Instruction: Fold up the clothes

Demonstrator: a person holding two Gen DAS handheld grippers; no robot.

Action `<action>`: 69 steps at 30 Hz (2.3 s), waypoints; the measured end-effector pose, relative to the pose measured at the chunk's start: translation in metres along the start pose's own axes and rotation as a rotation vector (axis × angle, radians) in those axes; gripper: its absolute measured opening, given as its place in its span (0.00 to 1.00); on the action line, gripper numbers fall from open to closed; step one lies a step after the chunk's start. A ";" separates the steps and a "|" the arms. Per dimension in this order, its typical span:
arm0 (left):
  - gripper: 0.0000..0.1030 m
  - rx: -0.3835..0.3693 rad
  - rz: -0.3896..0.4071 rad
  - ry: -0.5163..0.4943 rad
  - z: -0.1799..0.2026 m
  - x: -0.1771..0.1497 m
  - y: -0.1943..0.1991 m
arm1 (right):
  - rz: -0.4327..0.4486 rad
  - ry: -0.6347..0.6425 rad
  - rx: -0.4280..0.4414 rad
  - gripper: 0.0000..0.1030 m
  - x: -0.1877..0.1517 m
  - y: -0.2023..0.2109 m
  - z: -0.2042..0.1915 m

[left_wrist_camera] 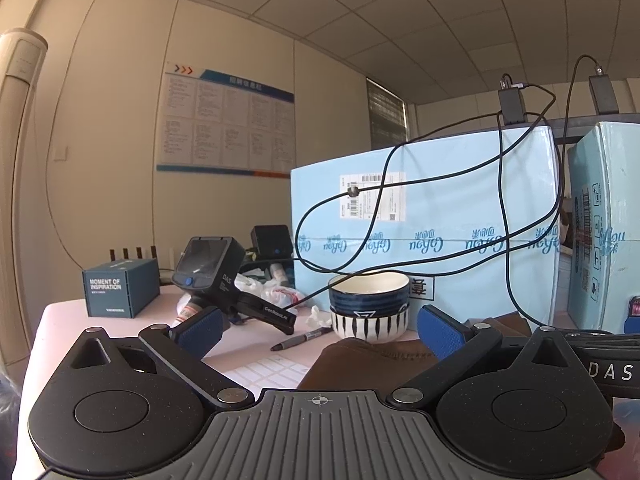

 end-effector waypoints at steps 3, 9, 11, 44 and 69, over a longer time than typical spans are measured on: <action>1.00 0.001 -0.001 0.000 0.000 0.000 0.000 | -0.005 -0.001 0.001 1.00 0.000 -0.001 0.000; 1.00 -0.001 -0.003 0.001 0.000 0.000 0.000 | -0.014 -0.007 0.005 1.00 -0.001 -0.002 0.000; 1.00 -0.002 -0.002 0.002 -0.001 0.000 0.001 | -0.015 -0.007 0.005 1.00 -0.001 -0.002 0.000; 1.00 -0.003 -0.004 0.014 -0.002 0.000 0.000 | -0.036 -0.006 0.013 1.00 -0.001 -0.004 -0.001; 1.00 -0.012 -0.002 0.021 -0.002 0.000 -0.001 | -0.041 -0.007 0.015 1.00 -0.001 -0.005 -0.001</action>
Point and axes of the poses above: each gripper's, at about its wrist camera, not at the fingertips, and y roughly against the way its jaws point, z to its right, x to its top, the point moved 1 cm from there along -y, roughly the way its jaws point, and after that the axes turned 6 degrees about z, right-handed, at the moved point
